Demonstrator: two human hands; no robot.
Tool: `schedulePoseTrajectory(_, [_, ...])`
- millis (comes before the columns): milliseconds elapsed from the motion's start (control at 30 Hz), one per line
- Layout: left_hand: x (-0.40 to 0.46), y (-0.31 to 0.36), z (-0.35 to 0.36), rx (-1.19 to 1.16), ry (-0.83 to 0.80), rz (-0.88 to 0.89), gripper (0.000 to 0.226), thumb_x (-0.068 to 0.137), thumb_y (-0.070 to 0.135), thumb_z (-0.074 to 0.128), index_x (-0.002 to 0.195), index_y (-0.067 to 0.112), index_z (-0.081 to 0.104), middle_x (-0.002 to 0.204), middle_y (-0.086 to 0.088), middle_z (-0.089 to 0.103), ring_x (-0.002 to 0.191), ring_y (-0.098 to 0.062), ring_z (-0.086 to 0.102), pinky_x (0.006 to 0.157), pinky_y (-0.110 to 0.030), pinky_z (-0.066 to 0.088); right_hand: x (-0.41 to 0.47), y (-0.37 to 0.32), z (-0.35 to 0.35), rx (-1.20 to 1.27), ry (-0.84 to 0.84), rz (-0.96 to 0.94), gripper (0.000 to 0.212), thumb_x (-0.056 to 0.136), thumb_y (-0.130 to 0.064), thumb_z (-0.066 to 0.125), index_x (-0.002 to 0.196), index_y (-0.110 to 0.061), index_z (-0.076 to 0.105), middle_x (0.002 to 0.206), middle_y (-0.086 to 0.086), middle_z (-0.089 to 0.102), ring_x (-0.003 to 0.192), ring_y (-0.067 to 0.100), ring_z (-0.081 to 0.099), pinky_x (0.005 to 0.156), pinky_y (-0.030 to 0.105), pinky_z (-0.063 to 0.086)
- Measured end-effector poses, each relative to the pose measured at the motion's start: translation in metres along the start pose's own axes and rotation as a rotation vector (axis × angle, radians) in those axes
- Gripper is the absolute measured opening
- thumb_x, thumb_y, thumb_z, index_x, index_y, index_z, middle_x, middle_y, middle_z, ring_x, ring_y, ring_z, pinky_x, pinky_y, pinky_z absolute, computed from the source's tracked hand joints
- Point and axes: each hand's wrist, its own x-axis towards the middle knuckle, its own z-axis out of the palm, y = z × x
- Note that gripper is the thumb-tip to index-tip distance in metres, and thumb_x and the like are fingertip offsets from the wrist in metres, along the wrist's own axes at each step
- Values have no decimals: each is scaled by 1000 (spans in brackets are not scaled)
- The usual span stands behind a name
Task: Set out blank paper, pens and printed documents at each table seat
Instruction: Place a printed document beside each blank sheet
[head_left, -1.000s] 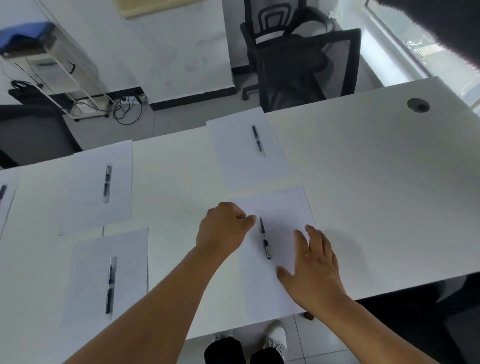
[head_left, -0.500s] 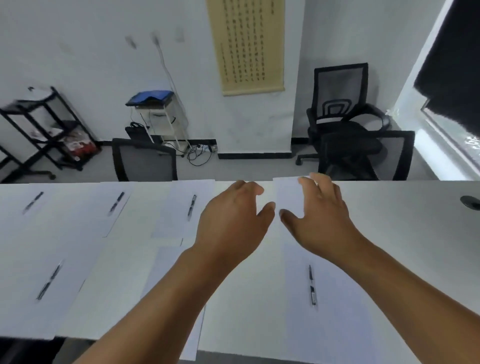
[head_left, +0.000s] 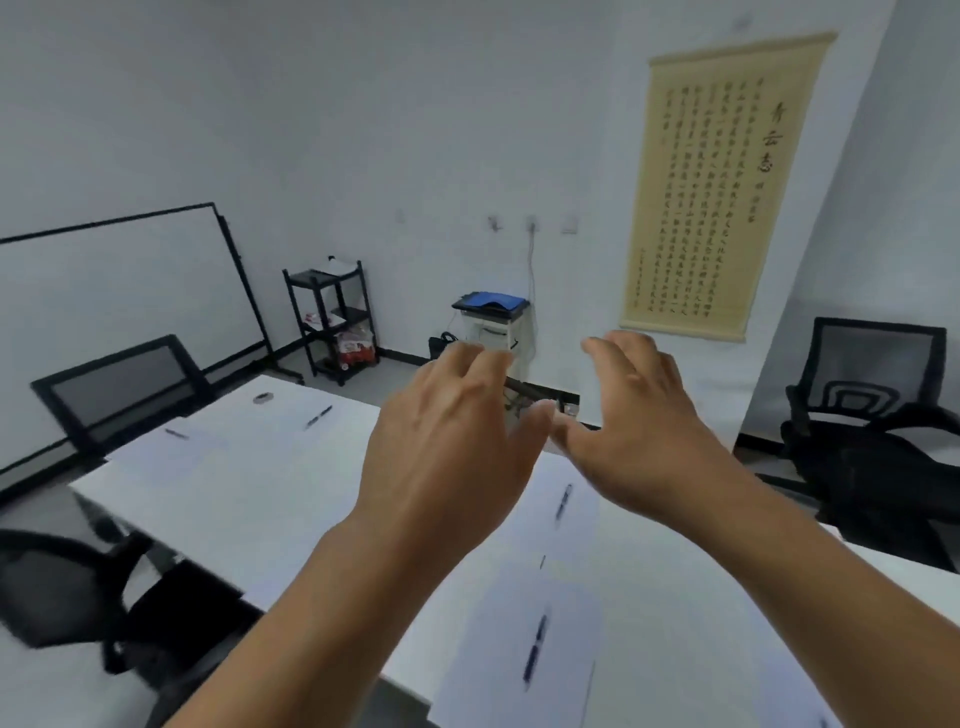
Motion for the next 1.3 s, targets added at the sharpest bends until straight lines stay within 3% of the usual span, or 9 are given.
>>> schedulePoseTrajectory(200, [-43, -126, -110, 149, 144, -172, 68, 104, 65, 44, 162, 29, 48, 172, 1, 42, 157, -20, 41, 121, -42, 39, 6, -156, 33, 71, -26, -167, 85, 97, -50, 60, 169, -24, 22, 171, -7, 17, 157, 18, 15, 130, 43, 26])
schedulePoseTrajectory(533, [-151, -293, -255, 326, 329, -472, 71, 105, 67, 38, 164, 28, 42, 176, -2, 36, 165, -22, 30, 128, -55, 34, -16, -402, 99, 197, -150, -564, 91, 95, -54, 60, 171, -27, 17, 173, -9, 15, 159, 14, 11, 132, 42, 20])
schedulePoseTrajectory(667, [-189, -342, -297, 409, 363, -605, 74, 105, 68, 32, 165, 26, 41, 178, -4, 33, 166, -23, 28, 128, -54, 32, -18, -475, 123, 267, -218, -662, 94, 88, -57, 55, 171, -30, 19, 175, -12, 13, 161, 11, 7, 133, 44, 19])
schedulePoseTrajectory(900, [-222, -433, -345, 530, 392, -786, 79, 101, 70, 31, 168, 29, 37, 179, -3, 29, 166, -24, 28, 130, -57, 33, 1, -583, 194, 336, -320, -822, 94, 94, -57, 58, 172, -34, 12, 177, -14, 7, 162, 5, 0, 132, 39, 13])
schedulePoseTrajectory(1100, [-202, -520, -366, 603, 427, -855, 79, 99, 71, 32, 167, 31, 39, 179, -3, 30, 165, -25, 30, 130, -56, 34, 45, -666, 256, 409, -337, -912, 96, 89, -62, 51, 171, -35, 10, 177, -15, 6, 160, 2, 0, 132, 39, 14])
schedulePoseTrajectory(1300, [-178, -609, -395, 653, 415, -967, 82, 98, 74, 29, 169, 34, 29, 182, 1, 20, 167, -23, 21, 131, -57, 29, 88, -753, 308, 497, -378, -968, 93, 92, -62, 54, 171, -33, 13, 178, -13, 7, 161, 3, 2, 132, 38, 17])
